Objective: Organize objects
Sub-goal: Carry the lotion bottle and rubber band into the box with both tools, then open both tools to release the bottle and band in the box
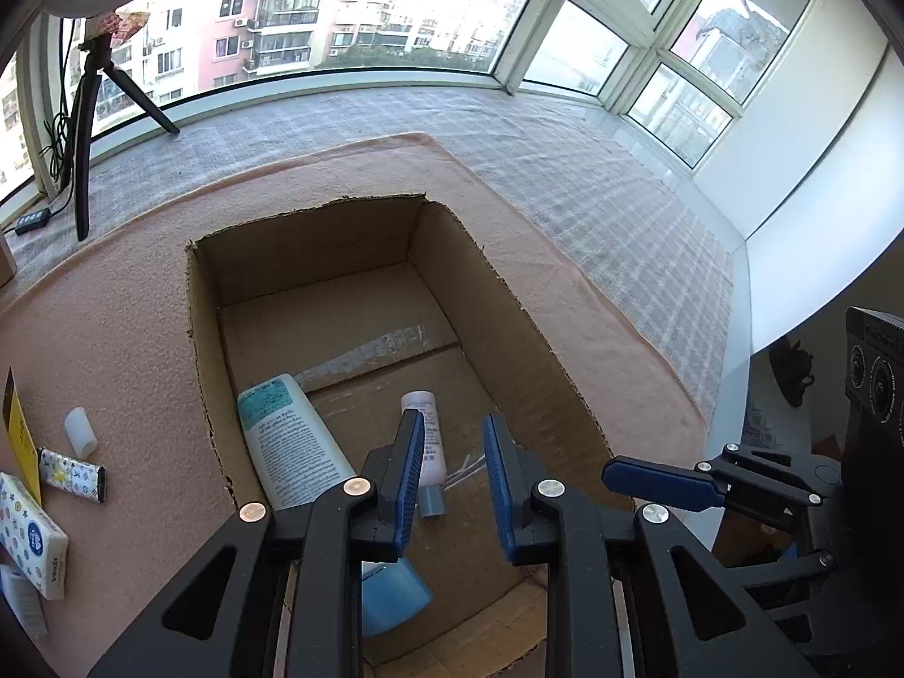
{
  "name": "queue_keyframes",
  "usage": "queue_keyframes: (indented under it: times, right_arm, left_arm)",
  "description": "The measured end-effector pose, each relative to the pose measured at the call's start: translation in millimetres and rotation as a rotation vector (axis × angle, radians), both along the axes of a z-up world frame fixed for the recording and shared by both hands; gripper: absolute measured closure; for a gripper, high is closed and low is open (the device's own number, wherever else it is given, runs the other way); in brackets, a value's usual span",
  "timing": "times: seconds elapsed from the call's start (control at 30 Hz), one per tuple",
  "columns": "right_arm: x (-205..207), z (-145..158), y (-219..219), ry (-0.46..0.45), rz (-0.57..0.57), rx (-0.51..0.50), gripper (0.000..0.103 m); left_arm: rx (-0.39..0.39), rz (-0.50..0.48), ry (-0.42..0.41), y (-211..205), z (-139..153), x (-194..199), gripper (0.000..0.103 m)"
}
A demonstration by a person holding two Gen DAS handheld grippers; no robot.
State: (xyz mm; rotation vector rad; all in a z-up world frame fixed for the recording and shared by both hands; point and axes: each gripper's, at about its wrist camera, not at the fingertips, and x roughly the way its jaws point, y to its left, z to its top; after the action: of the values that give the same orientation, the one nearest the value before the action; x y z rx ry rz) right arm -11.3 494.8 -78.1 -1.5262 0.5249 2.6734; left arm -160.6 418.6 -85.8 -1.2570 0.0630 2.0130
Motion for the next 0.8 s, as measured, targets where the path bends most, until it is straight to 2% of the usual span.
queue_keyframes:
  times: [0.2, 0.33, 0.67, 0.8]
  right_arm:
    - [3.3, 0.6, 0.3, 0.007, -0.025, -0.022, 0.068]
    - [4.3, 1.0, -4.9, 0.013, -0.027, -0.039, 0.068]
    - [10.6, 1.3, -37.7, 0.045, -0.006, -0.128, 0.067]
    - [3.2, 3.7, -61.3, 0.046, 0.035, -0.124, 0.067]
  left_arm:
    - [-0.008, 0.011, 0.026, -11.6, 6.6, 7.3, 0.079]
    - [0.002, 0.035, 0.024, -33.6, 10.1, 14.7, 0.079]
    - [-0.007, 0.114, 0.017, -119.9, 10.9, 47.9, 0.079]
    - [-0.019, 0.166, 0.006, -159.6, 7.9, 59.2, 0.079]
